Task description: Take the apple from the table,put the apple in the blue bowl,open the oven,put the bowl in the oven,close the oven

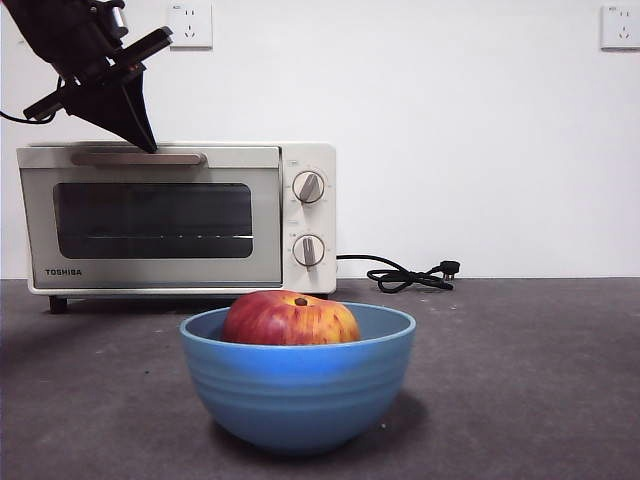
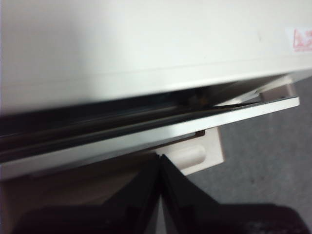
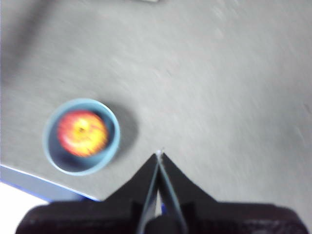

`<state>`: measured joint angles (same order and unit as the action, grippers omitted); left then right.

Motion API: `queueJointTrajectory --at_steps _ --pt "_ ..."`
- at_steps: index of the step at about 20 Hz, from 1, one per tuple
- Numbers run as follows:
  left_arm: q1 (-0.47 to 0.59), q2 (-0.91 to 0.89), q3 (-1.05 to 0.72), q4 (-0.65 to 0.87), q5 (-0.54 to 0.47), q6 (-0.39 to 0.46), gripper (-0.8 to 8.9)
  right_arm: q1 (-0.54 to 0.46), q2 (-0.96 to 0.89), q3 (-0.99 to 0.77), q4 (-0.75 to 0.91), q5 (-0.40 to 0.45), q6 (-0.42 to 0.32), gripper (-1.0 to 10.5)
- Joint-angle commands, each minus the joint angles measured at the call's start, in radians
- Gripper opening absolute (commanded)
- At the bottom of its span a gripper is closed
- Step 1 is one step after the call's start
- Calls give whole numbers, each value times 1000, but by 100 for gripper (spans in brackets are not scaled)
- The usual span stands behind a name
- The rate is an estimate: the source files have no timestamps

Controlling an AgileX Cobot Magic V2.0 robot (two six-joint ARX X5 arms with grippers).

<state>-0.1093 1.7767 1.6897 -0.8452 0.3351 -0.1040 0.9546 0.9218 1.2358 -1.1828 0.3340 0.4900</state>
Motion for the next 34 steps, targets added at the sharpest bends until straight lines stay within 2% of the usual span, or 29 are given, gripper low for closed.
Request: queueJointTrajectory --at_steps 1,5,12,18,27,34 --pt "-21 35 -28 -52 -73 37 -5 2 -18 -7 57 -22 -132 -3" --pt "-43 35 -29 -63 -75 36 -5 2 -44 -7 128 -103 -231 -3" --pt "-50 33 -137 -42 -120 33 -5 2 -63 -7 109 -111 -239 -3" --pt "-51 -40 -351 123 -119 16 -6 2 -63 -7 92 -110 -248 -3" --pt "-56 -47 -381 143 -120 6 -6 2 -63 -7 91 -106 -256 -3" --pt "-56 -47 -529 243 -122 -1 -6 2 -63 -7 99 -106 -255 -3"
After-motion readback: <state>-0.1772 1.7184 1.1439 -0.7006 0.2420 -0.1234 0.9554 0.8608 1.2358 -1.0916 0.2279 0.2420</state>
